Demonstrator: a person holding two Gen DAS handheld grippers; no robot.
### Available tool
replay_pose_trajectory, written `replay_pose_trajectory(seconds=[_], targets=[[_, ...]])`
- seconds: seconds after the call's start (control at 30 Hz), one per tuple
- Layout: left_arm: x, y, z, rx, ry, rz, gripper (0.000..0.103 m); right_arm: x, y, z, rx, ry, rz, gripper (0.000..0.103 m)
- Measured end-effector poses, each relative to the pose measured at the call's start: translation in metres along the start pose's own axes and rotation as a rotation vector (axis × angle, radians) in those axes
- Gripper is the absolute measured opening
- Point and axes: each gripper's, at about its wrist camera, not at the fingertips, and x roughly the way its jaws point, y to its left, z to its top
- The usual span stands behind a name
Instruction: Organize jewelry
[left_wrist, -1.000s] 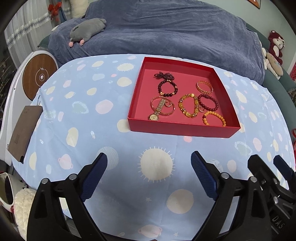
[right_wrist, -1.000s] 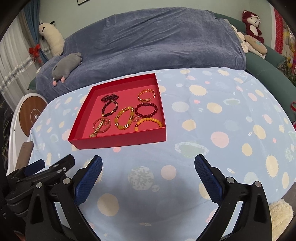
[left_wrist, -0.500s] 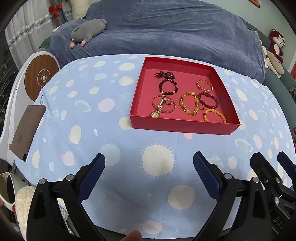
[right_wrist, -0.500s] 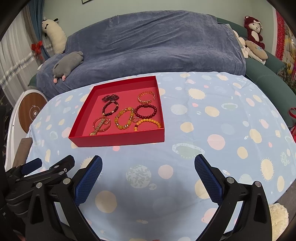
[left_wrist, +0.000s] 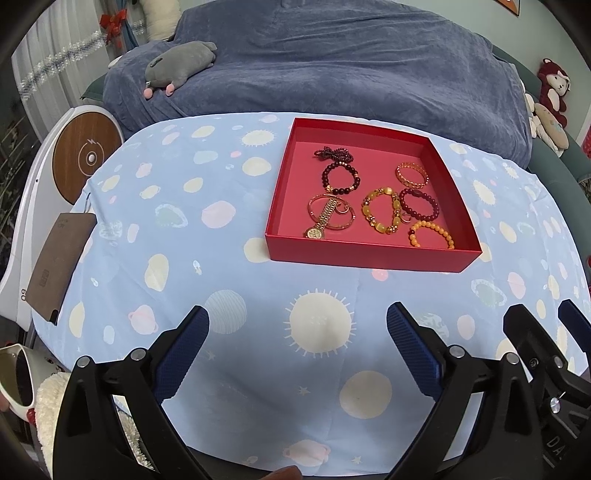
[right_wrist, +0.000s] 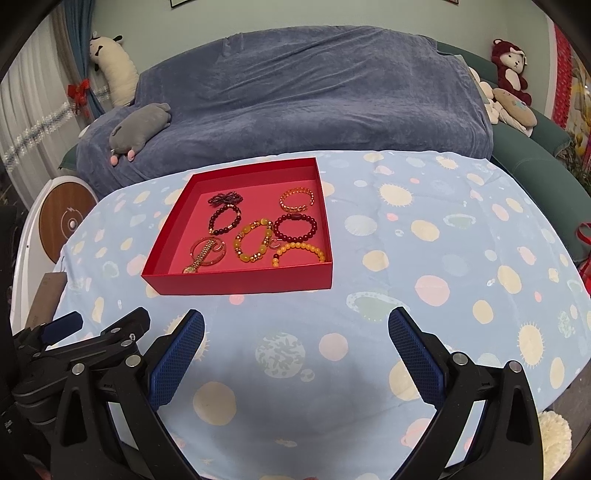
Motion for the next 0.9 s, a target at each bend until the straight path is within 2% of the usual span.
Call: replay_pose_trajectory(seconds=[0.9], targets=[[0.0016, 0.0026, -0.0001, -0.003, 0.001, 0.0, 0.096, -0.0023, 0.0016, 0.0007, -0.001, 0.0, 0.006, 0.096]])
